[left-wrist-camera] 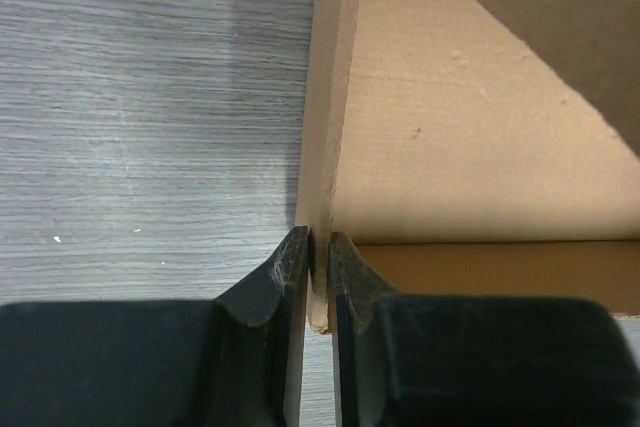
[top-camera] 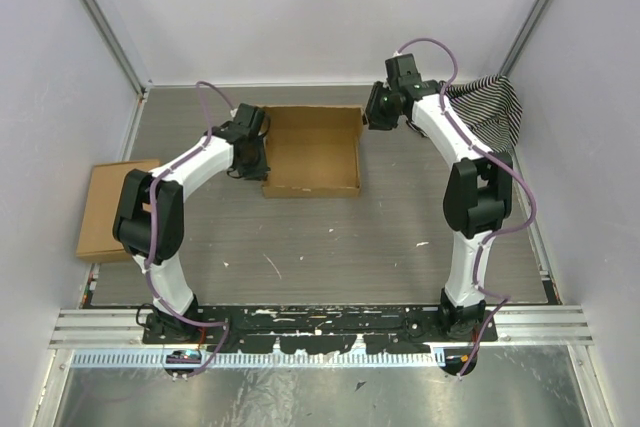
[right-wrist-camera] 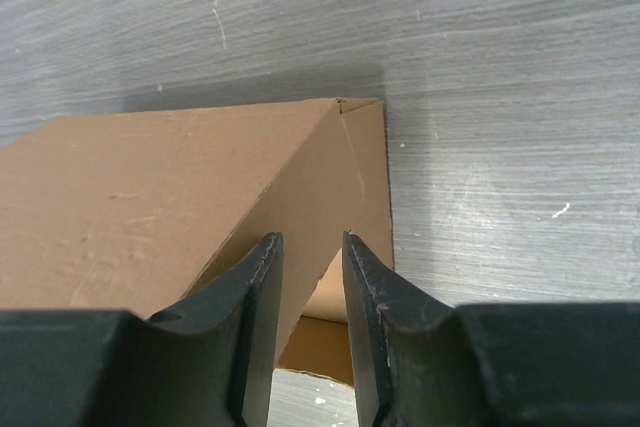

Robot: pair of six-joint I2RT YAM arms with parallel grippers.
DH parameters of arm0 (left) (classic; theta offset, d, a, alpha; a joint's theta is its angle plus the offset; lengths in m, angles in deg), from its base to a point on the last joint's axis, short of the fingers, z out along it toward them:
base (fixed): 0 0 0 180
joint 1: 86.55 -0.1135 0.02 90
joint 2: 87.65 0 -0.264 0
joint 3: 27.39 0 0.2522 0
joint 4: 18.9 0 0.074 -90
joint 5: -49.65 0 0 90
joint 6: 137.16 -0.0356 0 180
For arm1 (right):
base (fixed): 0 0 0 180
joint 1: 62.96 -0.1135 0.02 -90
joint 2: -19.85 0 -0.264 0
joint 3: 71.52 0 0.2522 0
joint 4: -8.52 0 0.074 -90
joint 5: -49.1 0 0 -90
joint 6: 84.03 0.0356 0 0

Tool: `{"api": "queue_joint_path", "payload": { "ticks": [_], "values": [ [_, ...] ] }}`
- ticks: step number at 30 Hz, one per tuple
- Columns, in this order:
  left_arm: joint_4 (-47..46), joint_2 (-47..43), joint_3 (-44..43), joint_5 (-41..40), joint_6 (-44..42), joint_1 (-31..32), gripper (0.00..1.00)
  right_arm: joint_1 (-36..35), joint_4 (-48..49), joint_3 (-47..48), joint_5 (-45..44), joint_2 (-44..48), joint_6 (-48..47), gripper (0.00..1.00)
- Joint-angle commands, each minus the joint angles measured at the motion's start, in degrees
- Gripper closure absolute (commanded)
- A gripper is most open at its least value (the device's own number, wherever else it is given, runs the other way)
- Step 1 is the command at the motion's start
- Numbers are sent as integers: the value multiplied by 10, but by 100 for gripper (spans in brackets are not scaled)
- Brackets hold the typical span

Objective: Fold the paper box

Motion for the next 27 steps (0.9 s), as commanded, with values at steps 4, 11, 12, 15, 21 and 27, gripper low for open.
{"api": "queue_joint_path", "payload": {
  "ticks": [4,11,12,15,21,27],
  "values": [
    [-15,-15,-1,9,14,15,80,-2,22,57,50,-4,33,64],
    [-30,0,21,-7,-6,16,81,-3,34,55,58,-5,44,65],
    [-31,2,25,-13,-10,17,82,-2,34,58,58,-7,44,65],
    [-28,14,29,-30,-24,17,83,-2,32,64,54,-10,45,65],
    [-23,29,32,-45,-38,19,83,-3,27,81,56,-20,45,66],
    [-12,41,23,-64,-50,21,85,-2,26,97,56,-33,48,66]
  ]
}}
